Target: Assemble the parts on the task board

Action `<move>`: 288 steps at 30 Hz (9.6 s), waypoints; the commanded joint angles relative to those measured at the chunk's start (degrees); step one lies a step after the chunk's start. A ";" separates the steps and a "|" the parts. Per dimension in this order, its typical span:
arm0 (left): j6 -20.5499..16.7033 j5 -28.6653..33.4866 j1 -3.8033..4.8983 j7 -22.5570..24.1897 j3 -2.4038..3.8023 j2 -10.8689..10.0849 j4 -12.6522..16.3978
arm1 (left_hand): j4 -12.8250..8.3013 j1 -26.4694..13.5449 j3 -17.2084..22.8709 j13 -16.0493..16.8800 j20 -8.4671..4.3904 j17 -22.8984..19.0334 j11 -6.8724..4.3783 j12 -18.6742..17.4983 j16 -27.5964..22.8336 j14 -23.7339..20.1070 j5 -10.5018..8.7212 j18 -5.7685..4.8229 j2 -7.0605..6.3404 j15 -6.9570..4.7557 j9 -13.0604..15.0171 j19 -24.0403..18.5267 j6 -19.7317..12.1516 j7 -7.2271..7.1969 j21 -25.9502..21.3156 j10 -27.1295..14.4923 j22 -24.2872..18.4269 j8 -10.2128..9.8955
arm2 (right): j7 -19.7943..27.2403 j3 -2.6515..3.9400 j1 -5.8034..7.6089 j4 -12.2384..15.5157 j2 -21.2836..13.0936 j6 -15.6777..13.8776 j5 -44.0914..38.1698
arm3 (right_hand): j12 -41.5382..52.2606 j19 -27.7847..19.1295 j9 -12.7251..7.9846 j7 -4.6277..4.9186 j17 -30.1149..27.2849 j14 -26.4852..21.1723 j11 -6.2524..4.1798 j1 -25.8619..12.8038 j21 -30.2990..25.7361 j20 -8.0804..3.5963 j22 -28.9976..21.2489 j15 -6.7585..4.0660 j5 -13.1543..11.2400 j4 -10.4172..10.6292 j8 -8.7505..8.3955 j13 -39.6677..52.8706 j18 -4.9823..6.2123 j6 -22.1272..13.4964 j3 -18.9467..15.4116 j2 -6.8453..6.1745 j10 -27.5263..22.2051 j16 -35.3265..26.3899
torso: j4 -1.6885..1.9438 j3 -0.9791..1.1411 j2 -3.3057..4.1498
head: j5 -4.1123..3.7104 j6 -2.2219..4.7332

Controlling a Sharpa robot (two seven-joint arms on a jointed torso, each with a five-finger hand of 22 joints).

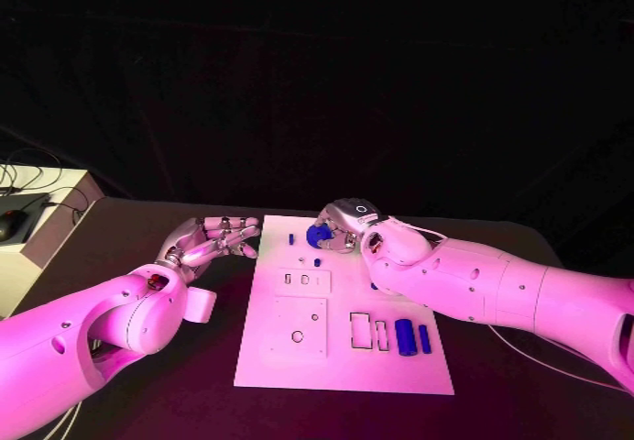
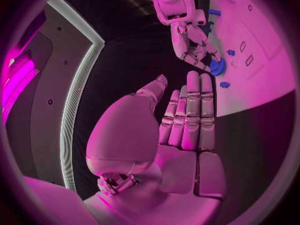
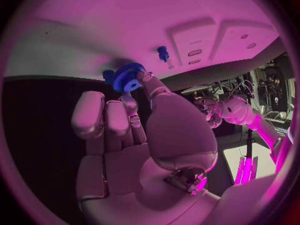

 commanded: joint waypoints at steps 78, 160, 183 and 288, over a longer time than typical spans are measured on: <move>0.18 -0.19 -0.04 0.28 0.04 0.07 -0.84 | -0.40 0.16 0.67 0.03 0.11 -0.07 0.21 0.24 0.48 -0.37 -0.10 0.62 -0.40 0.01 -0.04 -0.81 -1.18 0.34 1.41 -0.64 -0.46 0.11 | 6.21 -0.72 -1.40 0.82 -4.56 -10.30 9.04 | -1.85 3.22 0.13 0.99 0.80 0.35 0.48 -7.30 0.08 0.21 7.62 0.41 0.96 10.49 0.23 -3.11 0.39 -2.44 -2.69 -0.94 -2.24 -0.25 | 0.01 -0.01 0.02 | 0.07 -0.28; 0.67 -0.34 -1.81 0.58 0.06 -0.39 -1.20 | -0.56 -0.06 0.63 0.03 0.25 -0.26 0.07 0.24 0.15 -0.45 -0.11 0.61 -0.40 0.00 0.01 -1.25 -0.19 0.16 1.65 -0.09 -0.69 0.16 | 22.59 -0.37 -1.48 -7.71 -16.30 8.73 31.83 | -1.07 2.58 0.11 0.78 4.03 0.63 0.33 5.93 2.94 0.19 8.13 0.37 -6.58 0.96 0.34 -3.74 -0.25 -1.06 -9.24 -0.14 -2.66 -0.47 | -1.76 1.19 0.18 | -0.51 -0.29; 0.55 -0.50 -1.82 0.60 0.12 -0.55 -1.09 | -0.65 -0.03 0.65 0.03 0.20 -0.23 0.10 0.24 0.12 -0.43 -0.11 0.58 -0.31 0.01 -0.01 -1.25 -0.40 0.22 1.80 -0.18 -0.87 0.14 | 22.32 -0.37 -1.49 -8.05 -15.97 8.97 31.96 | -0.99 2.62 0.07 0.45 4.41 0.72 -0.01 5.29 3.30 -0.09 8.18 0.10 -5.61 -0.80 0.35 -3.00 -0.40 0.21 -8.44 2.96 -2.15 -0.41 | -1.83 1.27 0.19 | -0.32 -0.44; 1.05 -0.49 -2.08 0.01 0.11 -0.60 -1.14 | -0.80 0.10 0.48 0.03 0.23 -0.28 0.21 0.25 -0.01 -0.41 -0.12 0.61 -0.38 0.06 -0.04 -1.32 -1.26 0.37 2.01 -0.54 -1.19 0.10 | -5.35 -1.63 -3.48 21.58 -10.85 2.28 6.13 | -0.96 2.90 0.17 -1.30 3.88 0.90 -1.29 3.04 2.11 -1.21 7.97 -0.95 -7.26 -0.23 1.14 -1.55 -0.77 4.59 -2.73 4.79 -0.18 -1.48 | -1.83 1.18 0.21 | 1.47 -1.86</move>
